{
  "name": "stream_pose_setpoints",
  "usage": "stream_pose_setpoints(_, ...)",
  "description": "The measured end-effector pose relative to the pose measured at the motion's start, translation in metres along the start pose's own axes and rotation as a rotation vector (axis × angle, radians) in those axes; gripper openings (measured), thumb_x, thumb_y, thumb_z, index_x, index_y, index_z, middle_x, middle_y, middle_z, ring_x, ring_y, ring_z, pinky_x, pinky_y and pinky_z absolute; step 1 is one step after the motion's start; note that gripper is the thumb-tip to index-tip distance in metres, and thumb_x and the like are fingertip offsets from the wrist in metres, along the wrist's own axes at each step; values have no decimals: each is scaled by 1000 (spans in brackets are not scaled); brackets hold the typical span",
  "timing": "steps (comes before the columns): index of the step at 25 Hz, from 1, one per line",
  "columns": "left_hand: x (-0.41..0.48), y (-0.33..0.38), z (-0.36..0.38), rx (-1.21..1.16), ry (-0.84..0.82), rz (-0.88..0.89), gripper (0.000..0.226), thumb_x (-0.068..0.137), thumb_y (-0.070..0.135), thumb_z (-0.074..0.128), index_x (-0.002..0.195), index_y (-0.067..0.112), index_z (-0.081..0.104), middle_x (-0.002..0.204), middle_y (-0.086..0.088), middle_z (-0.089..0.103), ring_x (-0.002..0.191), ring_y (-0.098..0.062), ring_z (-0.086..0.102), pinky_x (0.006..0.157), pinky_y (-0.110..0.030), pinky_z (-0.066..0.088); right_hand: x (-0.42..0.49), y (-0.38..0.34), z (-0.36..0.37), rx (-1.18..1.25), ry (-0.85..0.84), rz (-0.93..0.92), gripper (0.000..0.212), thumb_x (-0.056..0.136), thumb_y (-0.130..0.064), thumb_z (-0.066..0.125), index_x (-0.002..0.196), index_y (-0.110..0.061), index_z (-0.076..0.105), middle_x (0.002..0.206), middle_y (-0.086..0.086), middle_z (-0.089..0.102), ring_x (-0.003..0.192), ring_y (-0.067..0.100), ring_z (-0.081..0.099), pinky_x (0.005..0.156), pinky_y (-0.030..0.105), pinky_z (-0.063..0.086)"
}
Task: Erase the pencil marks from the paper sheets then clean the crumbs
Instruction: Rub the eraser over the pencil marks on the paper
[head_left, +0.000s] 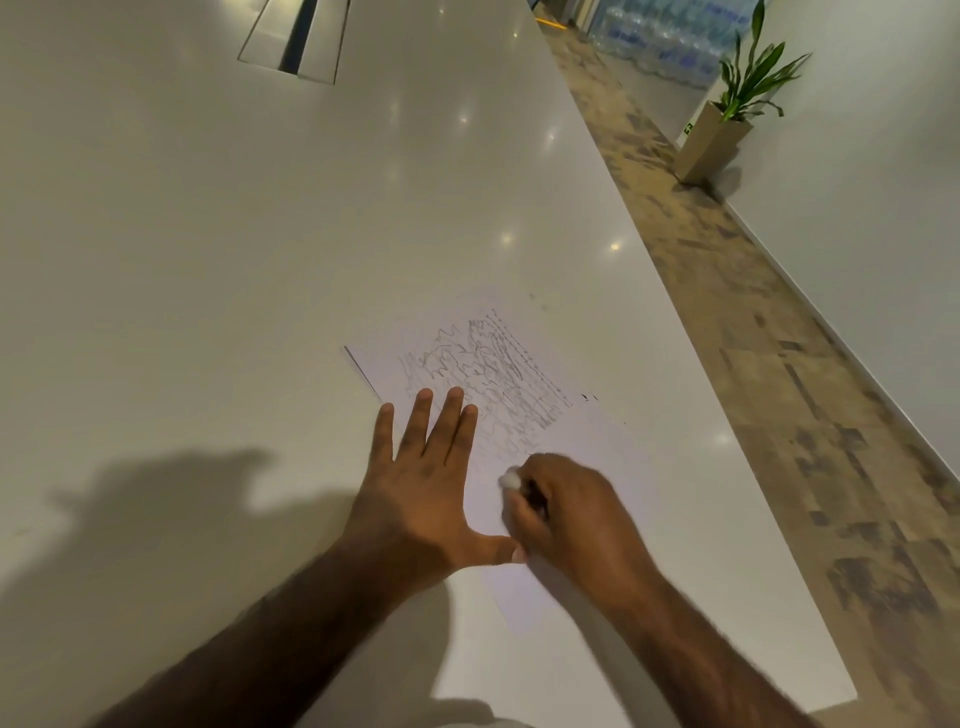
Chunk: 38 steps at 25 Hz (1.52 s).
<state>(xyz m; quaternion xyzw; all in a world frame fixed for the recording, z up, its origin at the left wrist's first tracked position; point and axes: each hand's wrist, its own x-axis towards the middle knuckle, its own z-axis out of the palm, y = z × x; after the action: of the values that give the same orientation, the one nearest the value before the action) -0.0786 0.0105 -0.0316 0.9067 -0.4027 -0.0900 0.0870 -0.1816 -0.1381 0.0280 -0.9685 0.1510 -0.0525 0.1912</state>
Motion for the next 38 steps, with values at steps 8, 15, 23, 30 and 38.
stream_pose_setpoints(8, 2, 1, 0, 9, -34, -9, 142, 51, 111, -5, 152, 18, -39, 157, -3, -52, 142, -26, -51, 115, -60, -31, 4, 3, 1, 1, -14, -17, 36, 99, -32, 55, 65, -26, 45, 64, -10, 51, 61, 8, 52, 56, 27, 40)
stream_pose_setpoints(15, 4, 2, -1, 23, -84, -23, 137, 51, 106, -5, 148, 18, -46, 151, -5, -58, 137, -29, -56, 115, -62, -29, -11, -9, 23, -2, 8, -93, 31, 99, -35, 54, 70, -30, 45, 66, -11, 51, 62, 8, 50, 55, 17, 38)
stream_pose_setpoints(23, 2, 3, -6, 27, -116, -16, 136, 56, 105, 3, 148, 17, -45, 150, -5, -58, 136, -29, -57, 114, -62, -30, -1, -18, 20, -5, 41, -2, 34, 97, -32, 59, 67, -27, 44, 63, -11, 50, 58, 6, 47, 55, 15, 34)
stream_pose_setpoints(30, 3, 5, -10, 7, -165, -16, 144, 43, 110, -4, 142, 17, -51, 147, -5, -62, 135, -29, -58, 113, -63, -31, 40, 20, -9, -37, 150, 240, 33, 99, -26, 58, 69, -12, 52, 68, 1, 57, 64, 20, 54, 62, 42, 46)
stream_pose_setpoints(38, 4, 5, -13, 6, -199, -12, 144, 39, 110, -9, 141, 18, -52, 146, -4, -62, 132, -29, -61, 110, -63, -34, 43, 39, -8, -42, 227, 291, 38, 98, -28, 57, 64, -14, 48, 63, 0, 56, 59, 20, 54, 54, 41, 43)
